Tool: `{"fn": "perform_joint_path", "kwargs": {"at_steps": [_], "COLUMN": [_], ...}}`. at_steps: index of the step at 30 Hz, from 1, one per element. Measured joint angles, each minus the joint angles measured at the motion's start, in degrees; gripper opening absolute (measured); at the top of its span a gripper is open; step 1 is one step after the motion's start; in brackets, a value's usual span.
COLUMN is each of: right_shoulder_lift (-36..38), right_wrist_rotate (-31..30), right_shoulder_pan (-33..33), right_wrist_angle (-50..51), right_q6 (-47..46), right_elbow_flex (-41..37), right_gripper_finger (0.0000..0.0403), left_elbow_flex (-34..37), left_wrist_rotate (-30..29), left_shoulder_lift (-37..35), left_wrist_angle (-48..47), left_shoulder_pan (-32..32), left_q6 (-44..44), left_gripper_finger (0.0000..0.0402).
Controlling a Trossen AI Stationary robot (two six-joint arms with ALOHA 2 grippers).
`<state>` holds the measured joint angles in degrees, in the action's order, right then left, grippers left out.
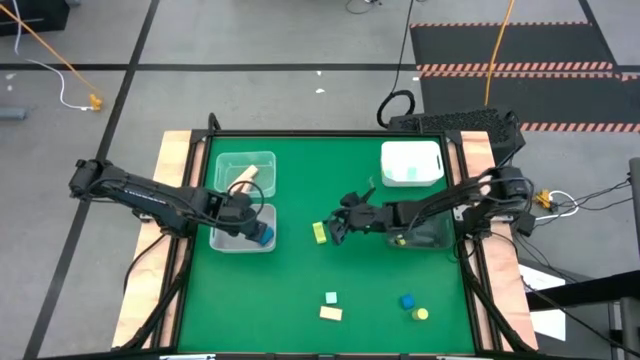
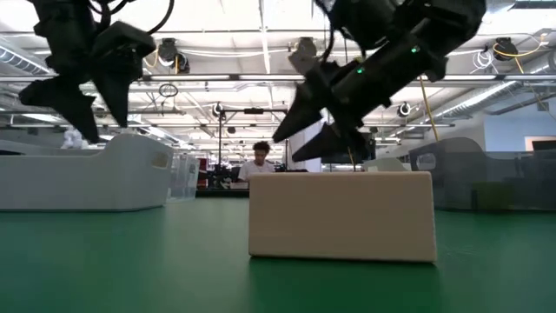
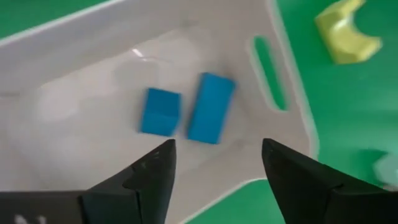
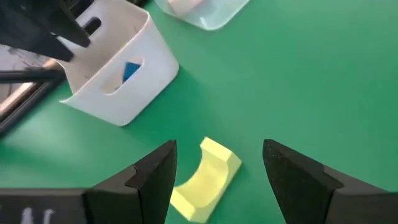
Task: Sort & place blocks by color
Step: Put the top yellow block into the black bin
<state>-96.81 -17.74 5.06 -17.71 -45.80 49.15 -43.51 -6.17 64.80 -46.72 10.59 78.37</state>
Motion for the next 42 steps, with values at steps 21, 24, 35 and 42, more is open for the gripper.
{"fn": "perform_joint_path", "kwargs": {"at_steps": [21,24,35,42], "right_shoulder_lift": [-6.1,-7.2,-15.3,-19.2], "right_wrist_rotate": [12.1,11.8,11.5,8.7], "right_shoulder_pan": [4.0,3.6,3.5,3.5], "right_wrist_angle": [4.0,1.0,-7.4,-12.3], "right_q6": [46.3,49.2,49.5,47.6], "right_elbow_flex": [5.4,4.8,4.8,5.0], "right_gripper_finger": [0.0228,0.0228,0.0205,0.0120], "left_elbow_flex": [-0.1,-0.1,-0.1,-0.1], "left_wrist_rotate": [0.2,0.1,0.1,0.0], "left_shoulder_lift": [-5.5,-5.7,-5.6,-5.6], "left_wrist_angle": [34.9,35.1,35.0,35.0], "left_shoulder_pan": [1.5,1.5,1.5,1.5], "left_q6": [-6.7,-6.7,-6.3,-6.5], "left_gripper_finger": [0.0255,0.0255,0.0255,0.0255]}}
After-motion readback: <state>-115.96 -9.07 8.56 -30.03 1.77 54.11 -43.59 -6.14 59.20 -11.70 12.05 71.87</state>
